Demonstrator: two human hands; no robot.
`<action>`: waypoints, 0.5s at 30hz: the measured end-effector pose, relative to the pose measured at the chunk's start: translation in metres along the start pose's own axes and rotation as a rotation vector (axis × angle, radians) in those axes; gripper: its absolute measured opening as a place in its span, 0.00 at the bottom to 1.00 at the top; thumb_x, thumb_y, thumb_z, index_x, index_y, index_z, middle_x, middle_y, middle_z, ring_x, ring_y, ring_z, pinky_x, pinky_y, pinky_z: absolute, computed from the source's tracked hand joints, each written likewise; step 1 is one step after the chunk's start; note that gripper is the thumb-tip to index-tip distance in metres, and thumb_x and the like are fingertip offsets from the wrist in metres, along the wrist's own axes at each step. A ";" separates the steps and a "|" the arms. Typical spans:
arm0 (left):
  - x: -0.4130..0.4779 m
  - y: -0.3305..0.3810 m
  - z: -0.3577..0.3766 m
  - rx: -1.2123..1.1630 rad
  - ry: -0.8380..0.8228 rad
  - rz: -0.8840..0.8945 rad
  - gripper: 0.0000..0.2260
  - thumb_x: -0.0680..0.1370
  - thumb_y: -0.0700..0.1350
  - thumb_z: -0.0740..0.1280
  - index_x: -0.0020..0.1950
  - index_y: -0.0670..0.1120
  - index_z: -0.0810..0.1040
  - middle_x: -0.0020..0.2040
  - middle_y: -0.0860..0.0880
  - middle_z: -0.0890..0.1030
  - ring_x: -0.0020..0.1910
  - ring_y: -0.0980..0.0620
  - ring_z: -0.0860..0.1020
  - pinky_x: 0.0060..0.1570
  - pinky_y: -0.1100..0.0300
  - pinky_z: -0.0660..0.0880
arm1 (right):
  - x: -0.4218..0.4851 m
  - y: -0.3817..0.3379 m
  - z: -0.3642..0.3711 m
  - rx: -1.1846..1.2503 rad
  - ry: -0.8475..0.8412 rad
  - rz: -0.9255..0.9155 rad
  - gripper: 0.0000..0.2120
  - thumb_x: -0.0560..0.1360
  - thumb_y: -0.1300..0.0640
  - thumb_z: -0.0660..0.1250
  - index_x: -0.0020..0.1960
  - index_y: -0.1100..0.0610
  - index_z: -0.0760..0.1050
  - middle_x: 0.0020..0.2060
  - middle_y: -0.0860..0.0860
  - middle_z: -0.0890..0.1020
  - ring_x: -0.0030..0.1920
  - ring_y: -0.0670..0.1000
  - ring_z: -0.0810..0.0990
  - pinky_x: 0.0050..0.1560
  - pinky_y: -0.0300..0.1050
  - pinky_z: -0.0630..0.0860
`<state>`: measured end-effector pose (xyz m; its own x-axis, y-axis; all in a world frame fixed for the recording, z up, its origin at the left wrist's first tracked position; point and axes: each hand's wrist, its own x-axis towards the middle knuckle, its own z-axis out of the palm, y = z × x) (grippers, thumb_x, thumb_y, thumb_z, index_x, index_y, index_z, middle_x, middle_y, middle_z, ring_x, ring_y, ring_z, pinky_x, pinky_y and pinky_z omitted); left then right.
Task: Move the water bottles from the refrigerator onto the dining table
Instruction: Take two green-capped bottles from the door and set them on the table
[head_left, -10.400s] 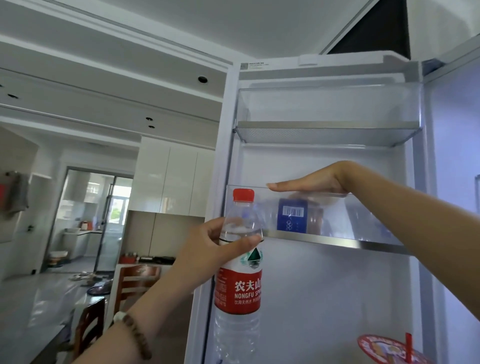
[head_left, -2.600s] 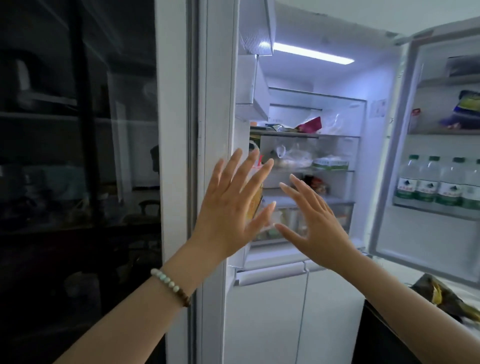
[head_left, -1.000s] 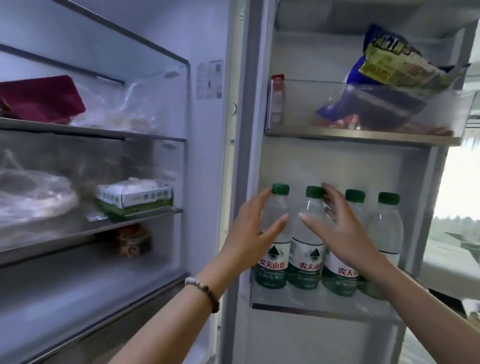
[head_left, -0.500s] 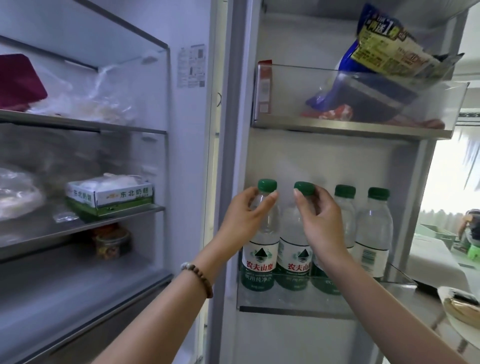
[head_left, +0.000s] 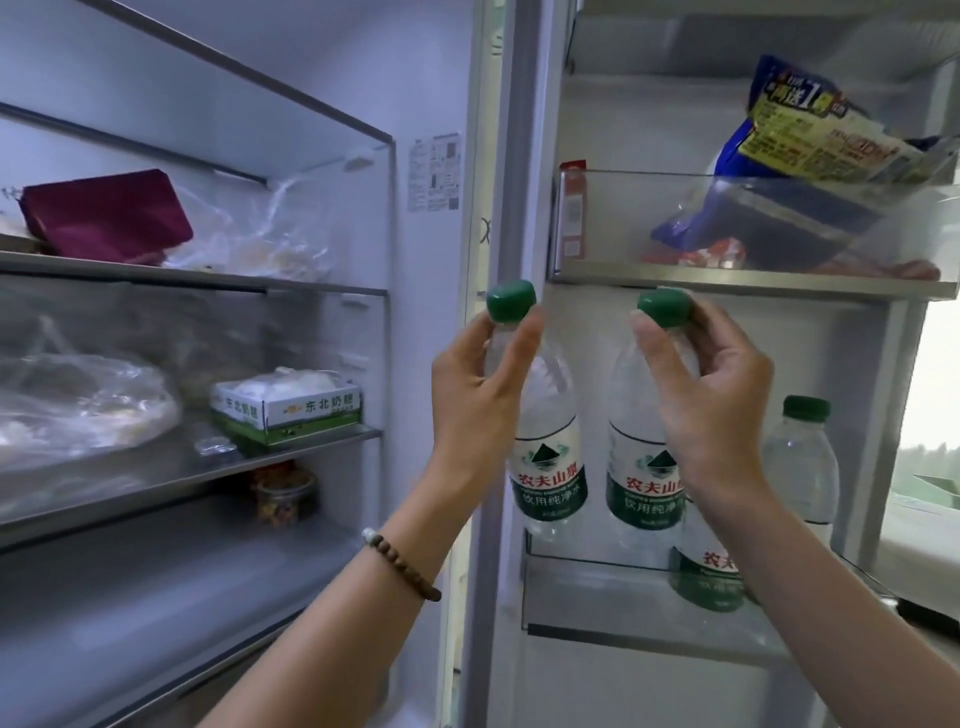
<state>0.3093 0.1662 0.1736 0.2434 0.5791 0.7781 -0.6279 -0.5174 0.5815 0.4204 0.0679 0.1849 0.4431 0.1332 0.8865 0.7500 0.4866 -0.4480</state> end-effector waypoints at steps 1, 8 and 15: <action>0.003 0.012 -0.006 0.000 0.015 0.022 0.09 0.76 0.47 0.67 0.53 0.47 0.81 0.47 0.51 0.84 0.52 0.53 0.81 0.53 0.62 0.76 | 0.004 -0.010 0.003 0.050 -0.006 -0.015 0.12 0.73 0.56 0.70 0.55 0.57 0.78 0.48 0.47 0.83 0.51 0.43 0.81 0.55 0.36 0.76; -0.016 0.083 -0.068 0.150 0.142 0.043 0.09 0.74 0.48 0.69 0.47 0.44 0.82 0.40 0.49 0.82 0.45 0.49 0.81 0.49 0.63 0.77 | 0.008 -0.047 0.037 0.460 -0.108 0.080 0.13 0.69 0.50 0.73 0.51 0.54 0.80 0.43 0.48 0.84 0.46 0.46 0.81 0.56 0.43 0.77; -0.092 0.165 -0.115 0.505 0.407 0.043 0.11 0.73 0.52 0.72 0.43 0.44 0.82 0.40 0.40 0.78 0.40 0.44 0.75 0.45 0.48 0.72 | -0.052 -0.093 0.093 0.817 -0.387 0.280 0.12 0.66 0.48 0.73 0.48 0.51 0.81 0.41 0.45 0.86 0.45 0.45 0.83 0.51 0.38 0.78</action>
<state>0.0977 0.1002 0.1706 -0.1356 0.6926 0.7085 -0.1819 -0.7203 0.6693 0.2821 0.0956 0.1910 0.2513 0.5430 0.8013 -0.0001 0.8279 -0.5609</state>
